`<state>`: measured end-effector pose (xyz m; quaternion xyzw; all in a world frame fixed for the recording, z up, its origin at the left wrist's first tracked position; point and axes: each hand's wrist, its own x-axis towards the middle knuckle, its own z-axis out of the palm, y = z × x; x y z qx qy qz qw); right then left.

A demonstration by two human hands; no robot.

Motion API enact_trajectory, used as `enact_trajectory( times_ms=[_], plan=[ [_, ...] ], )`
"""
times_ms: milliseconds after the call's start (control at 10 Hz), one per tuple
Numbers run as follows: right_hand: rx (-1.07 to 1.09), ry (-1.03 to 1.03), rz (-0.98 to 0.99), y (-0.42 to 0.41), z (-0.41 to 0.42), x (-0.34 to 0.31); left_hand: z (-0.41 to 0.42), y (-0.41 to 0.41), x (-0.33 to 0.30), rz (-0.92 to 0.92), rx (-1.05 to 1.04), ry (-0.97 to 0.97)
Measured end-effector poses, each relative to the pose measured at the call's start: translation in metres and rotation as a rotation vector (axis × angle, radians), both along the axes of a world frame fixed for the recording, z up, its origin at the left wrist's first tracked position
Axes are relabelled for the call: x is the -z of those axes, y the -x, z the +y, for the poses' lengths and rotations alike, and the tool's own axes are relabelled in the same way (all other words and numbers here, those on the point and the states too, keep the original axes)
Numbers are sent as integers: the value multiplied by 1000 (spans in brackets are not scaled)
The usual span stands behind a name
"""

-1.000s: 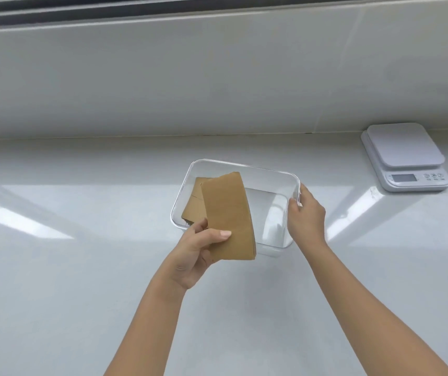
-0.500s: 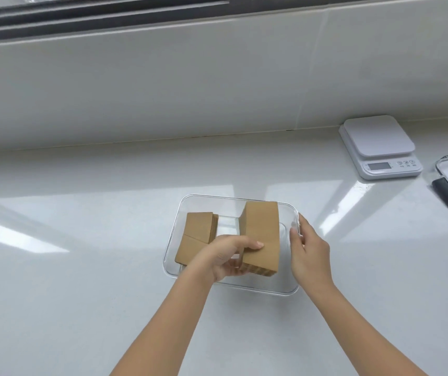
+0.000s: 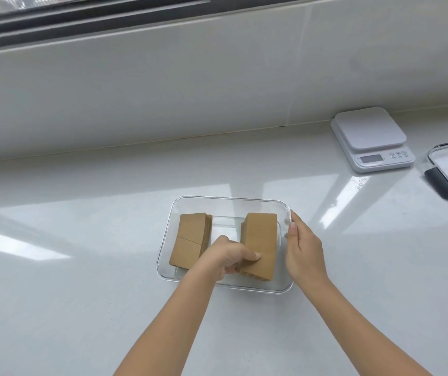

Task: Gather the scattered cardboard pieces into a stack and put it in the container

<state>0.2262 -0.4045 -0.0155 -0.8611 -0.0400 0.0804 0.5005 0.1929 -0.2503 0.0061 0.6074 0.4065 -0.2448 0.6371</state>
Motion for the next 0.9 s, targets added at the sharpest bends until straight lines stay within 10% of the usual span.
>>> enact_trajectory(
  times_ms=[600, 900],
  plan=[
    [24, -16, 33, -9, 8, -5, -31, -12, -14, -31, 277, 77],
    [-101, 141, 272, -39, -7, -52, 11, -10, -45, -53, 45, 4]
  ],
)
